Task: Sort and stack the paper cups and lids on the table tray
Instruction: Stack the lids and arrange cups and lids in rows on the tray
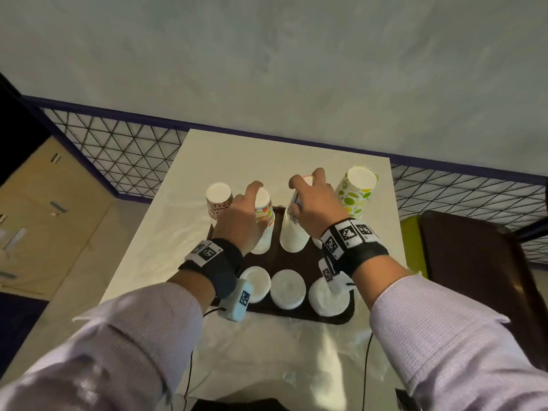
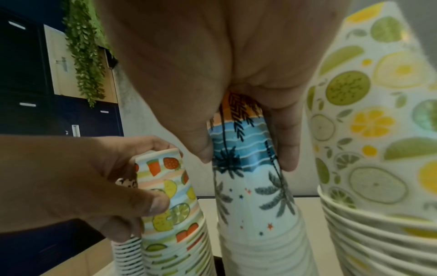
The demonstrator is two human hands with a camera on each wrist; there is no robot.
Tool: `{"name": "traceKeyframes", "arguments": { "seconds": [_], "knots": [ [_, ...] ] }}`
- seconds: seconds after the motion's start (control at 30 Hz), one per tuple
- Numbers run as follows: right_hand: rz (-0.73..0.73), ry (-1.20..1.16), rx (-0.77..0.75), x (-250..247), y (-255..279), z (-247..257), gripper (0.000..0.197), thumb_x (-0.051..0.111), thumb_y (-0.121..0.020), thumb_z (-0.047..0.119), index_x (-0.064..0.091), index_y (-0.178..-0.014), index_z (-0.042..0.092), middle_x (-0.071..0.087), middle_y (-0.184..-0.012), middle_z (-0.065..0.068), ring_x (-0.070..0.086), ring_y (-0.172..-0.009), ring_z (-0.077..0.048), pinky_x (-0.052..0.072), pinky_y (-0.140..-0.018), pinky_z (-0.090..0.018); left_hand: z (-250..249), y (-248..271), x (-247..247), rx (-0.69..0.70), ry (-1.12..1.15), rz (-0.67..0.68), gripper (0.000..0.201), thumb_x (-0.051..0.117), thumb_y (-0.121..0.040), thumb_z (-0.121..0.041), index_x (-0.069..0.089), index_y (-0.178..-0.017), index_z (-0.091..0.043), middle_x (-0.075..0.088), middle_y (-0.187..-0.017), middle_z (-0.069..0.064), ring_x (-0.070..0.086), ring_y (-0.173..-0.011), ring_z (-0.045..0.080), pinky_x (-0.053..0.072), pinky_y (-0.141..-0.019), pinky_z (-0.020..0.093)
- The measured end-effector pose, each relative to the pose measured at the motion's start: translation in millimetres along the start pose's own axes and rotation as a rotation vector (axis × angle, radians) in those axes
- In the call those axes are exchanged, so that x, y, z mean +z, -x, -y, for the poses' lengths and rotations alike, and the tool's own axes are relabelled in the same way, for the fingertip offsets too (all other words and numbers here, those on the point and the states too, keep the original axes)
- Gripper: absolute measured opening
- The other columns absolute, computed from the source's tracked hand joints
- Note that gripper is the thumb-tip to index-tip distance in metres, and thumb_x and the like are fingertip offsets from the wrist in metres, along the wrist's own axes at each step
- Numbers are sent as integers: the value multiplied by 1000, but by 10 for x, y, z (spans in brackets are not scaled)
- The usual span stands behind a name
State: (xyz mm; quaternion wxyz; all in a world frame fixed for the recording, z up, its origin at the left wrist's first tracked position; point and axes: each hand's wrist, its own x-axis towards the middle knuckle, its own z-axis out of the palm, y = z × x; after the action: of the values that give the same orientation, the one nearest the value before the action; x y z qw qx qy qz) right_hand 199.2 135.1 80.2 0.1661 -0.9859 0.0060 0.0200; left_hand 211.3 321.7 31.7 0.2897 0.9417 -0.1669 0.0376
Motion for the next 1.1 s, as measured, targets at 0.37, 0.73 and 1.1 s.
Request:
{"name": "traceKeyframes", "arguments": {
  "seconds": [0.37,0.73,1.1],
  "knots": [
    [40,-25,55,-2,42,62,44,55,-96,17,38,-135,28,32,-131,-15,55,-99,-37,55,-85,-47,-96,-164,72,-93,55,8,68,74,-89,-21,40,-149,-21,66,-110,14,67,-99,33,52,-80,38],
    [14,-63,16,-4,48,81,47,52,-96,11,38,-136,30,29,-134,-14,51,-110,-39,53,-91,-49,-136,-162,-69,-156,-74,96,65,70,-92,-28,32,-145,-30,65,-112,13,65,-101,34,55,-83,46],
    [-231,79,-95,-470,324,94,68,57,-94,35,26,-155,31,22,-155,-15,38,-129,-37,51,-97,-48,-336,-106,-275,-77,-203,112,97,75,-87,-42,14,-162,-30,43,-153,10,43,-139,33,47,-107,49]
  ]
}}
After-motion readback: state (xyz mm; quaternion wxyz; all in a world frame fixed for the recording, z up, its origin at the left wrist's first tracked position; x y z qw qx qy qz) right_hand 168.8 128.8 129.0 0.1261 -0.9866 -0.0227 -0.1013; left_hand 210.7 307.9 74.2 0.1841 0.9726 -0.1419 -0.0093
